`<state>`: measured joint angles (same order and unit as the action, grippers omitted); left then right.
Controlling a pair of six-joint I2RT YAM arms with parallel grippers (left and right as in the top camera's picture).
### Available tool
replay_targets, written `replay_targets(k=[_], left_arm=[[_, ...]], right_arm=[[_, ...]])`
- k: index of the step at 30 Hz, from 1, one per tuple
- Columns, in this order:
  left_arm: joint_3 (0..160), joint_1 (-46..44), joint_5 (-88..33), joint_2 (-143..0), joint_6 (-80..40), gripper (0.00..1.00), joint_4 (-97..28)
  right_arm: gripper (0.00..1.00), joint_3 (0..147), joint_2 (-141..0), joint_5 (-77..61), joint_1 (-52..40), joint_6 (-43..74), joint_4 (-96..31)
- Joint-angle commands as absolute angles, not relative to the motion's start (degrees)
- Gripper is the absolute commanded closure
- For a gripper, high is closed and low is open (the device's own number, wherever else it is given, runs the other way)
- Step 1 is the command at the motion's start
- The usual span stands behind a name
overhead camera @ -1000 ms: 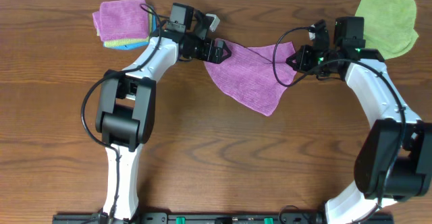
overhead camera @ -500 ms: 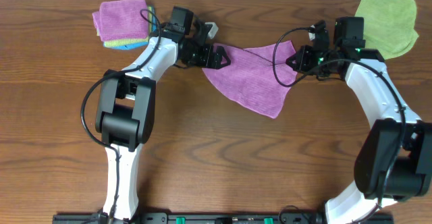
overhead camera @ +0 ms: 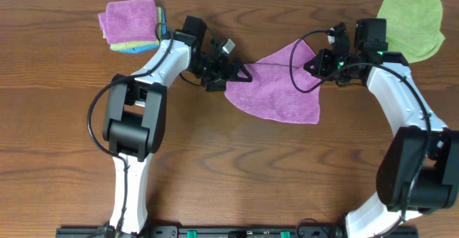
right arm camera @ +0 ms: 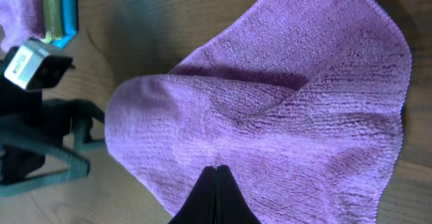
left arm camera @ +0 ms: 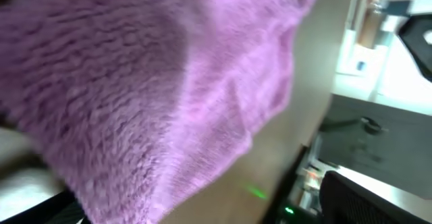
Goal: Fold the cloth
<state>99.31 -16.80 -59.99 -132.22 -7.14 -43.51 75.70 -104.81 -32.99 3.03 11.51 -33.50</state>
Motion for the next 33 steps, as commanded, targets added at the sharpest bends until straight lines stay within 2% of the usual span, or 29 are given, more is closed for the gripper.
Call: replay_targets(k=[1,6,10,24,33], left_arm=[[99.61,-18.31,-66.13,-130.85,-9.08,0.05,-45.58],[99.61,-19.07,-65.82,-129.64,-8.97,0.05,-54.57],[99.61,-19.07,-61.08,-129.36,-8.10,0.05,-58.22],[99.61,-19.18,-58.46,-128.88,-6.39,0.05,-54.17],[99.61,-19.92,-57.89,-128.88,-4.67,0.05,-53.25]], right_arm=[[0.98,76.51,-103.33,-33.34,2.81,11.49,-33.65],[0.99,76.51,-103.33,-31.18,2.81,10.15,-33.65],[0.99,76.51,-103.33,-28.27,2.81,10.15,-33.61],[0.99,76.51,-107.83,-28.84,1.58,5.85,-28.25],[0.99,81.91,-115.09,-24.93,-4.10,-1.04,-27.75]])
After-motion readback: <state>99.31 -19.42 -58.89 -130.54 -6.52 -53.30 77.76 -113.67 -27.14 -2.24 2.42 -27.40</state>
